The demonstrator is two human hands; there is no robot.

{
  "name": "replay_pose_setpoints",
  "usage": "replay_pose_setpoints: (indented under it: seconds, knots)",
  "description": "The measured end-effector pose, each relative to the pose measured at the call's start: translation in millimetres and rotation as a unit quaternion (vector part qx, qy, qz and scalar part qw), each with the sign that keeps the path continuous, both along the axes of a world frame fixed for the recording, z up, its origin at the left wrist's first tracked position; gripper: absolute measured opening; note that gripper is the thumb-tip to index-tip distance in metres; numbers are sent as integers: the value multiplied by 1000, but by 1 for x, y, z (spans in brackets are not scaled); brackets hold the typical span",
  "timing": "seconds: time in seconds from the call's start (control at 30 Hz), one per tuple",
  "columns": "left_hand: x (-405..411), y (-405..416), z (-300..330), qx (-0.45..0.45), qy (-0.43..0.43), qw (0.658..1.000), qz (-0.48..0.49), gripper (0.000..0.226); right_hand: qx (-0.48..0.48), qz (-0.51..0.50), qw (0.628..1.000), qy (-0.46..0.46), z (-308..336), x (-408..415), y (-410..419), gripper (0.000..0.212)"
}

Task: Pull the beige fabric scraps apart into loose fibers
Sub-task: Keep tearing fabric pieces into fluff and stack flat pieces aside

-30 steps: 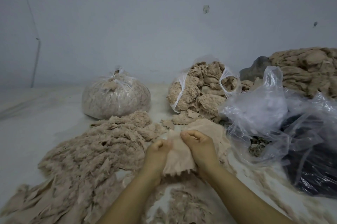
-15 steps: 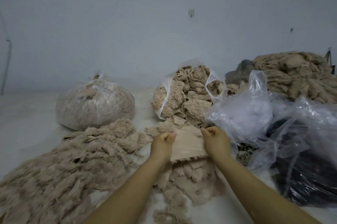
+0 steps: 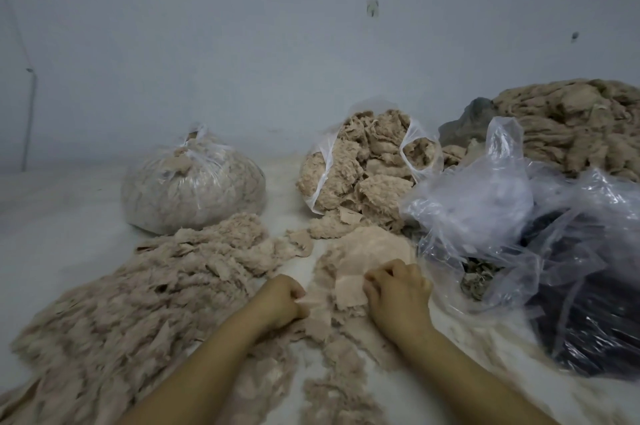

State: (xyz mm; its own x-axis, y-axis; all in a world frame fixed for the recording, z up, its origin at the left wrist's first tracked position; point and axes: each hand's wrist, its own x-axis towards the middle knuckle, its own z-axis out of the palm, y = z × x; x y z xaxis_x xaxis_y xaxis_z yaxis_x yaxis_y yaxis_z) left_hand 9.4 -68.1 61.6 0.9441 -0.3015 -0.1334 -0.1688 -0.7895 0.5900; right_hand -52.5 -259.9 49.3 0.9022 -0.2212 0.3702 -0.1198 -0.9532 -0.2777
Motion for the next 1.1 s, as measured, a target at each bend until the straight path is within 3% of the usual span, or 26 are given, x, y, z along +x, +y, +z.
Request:
replay_pose_setpoints:
  seconds: [0.1,0.17,0.2,0.27,0.33,0.37,0.47,0.57,0.63,0.7,0.8,0.87,0.93,1.0,1.1]
  knots:
    - [-7,13,10,-174,38,984,19,17,50,25,995,-88,7,-10,6,29]
    - [-18,21,26,-234,78,969,-16,16,157,93,977,-114,16,-15,17,28]
    - [-23,22,33,-243,93,964,-46,18,239,135,958,-85,21,-17,25,30]
    - [-33,23,45,-250,100,958,-100,19,443,208,872,24,34,-22,43,35]
    - [-39,22,54,-249,64,960,-115,21,580,231,778,69,39,-22,52,22]
    - [-40,22,57,-247,36,963,-103,24,593,218,773,51,41,-20,54,9]
    - [-42,26,57,-303,-20,953,-5,22,553,131,820,-63,47,-14,49,16]
    - [-42,31,47,-397,-2,915,68,11,552,52,821,-133,56,-5,28,14]
    - [-43,36,35,-346,-10,936,67,8,439,-19,890,-121,60,0,9,8]
    - [-45,44,19,-248,-35,967,44,16,281,-50,954,-96,58,-5,2,24]
    - [-51,61,4,-144,-45,988,10,20,237,108,960,-99,32,-30,23,20]
    - [-57,71,2,-97,-51,993,-41,20,151,256,955,1,2,-48,44,28]
    - [-65,82,7,-76,-65,992,-78,16,55,360,927,93,-18,-61,50,36]
    - [-73,99,16,-67,-88,990,-87,12,44,401,909,107,-19,-70,43,33]
    - [-84,136,30,-22,-93,991,-89,15,46,346,936,48,-14,-82,28,37]
